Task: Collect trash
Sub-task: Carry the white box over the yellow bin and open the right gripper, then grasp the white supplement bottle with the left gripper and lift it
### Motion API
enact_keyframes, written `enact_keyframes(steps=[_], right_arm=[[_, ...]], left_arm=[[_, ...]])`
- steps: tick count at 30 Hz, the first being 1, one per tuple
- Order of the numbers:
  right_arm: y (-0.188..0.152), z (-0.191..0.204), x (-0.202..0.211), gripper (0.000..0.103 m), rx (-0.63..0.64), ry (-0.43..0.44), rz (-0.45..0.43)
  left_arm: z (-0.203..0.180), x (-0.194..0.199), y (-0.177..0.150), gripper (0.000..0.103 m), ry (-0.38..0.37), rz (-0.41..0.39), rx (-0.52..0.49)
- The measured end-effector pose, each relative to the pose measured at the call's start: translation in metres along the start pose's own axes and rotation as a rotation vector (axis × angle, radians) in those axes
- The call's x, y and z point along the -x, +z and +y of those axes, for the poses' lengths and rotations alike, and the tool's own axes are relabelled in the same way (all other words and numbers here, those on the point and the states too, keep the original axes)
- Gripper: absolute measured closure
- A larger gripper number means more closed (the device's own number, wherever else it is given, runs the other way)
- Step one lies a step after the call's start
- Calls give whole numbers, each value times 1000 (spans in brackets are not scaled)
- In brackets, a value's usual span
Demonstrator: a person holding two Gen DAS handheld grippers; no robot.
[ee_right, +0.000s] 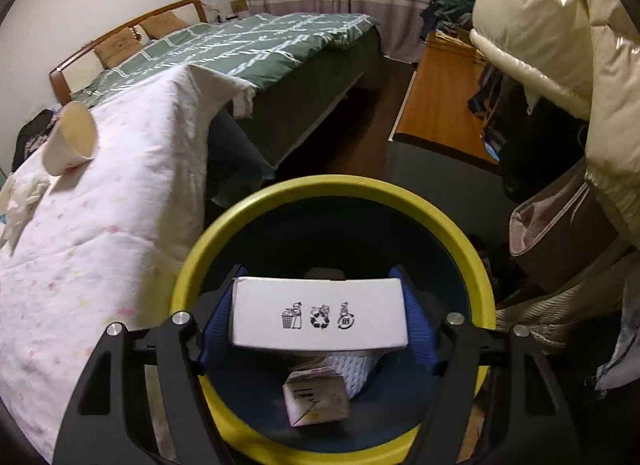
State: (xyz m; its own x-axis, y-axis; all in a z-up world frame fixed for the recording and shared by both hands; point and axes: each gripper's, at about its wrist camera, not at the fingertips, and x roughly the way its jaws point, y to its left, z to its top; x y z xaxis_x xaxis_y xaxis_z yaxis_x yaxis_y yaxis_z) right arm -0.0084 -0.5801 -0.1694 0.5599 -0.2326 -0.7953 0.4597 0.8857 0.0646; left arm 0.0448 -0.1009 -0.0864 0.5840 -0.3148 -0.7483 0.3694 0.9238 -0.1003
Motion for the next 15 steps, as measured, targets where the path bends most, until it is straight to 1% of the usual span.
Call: enact_keyframes(steps=[4,8,11,15], right_arm=[[4,2,-1,30,-11,6,-8],[1,6,13,29,-10,28,-27],[-1,13,25,28,-2,49,-47],[-5,26,37,27,8,107,-64]], left_arm=[[1,-1,0,7,7,0,-2],[7,-3,1,7,29,2,-9],[19,0,3,7,45,-1,-7],[44,-3,6,7,90,2,16]])
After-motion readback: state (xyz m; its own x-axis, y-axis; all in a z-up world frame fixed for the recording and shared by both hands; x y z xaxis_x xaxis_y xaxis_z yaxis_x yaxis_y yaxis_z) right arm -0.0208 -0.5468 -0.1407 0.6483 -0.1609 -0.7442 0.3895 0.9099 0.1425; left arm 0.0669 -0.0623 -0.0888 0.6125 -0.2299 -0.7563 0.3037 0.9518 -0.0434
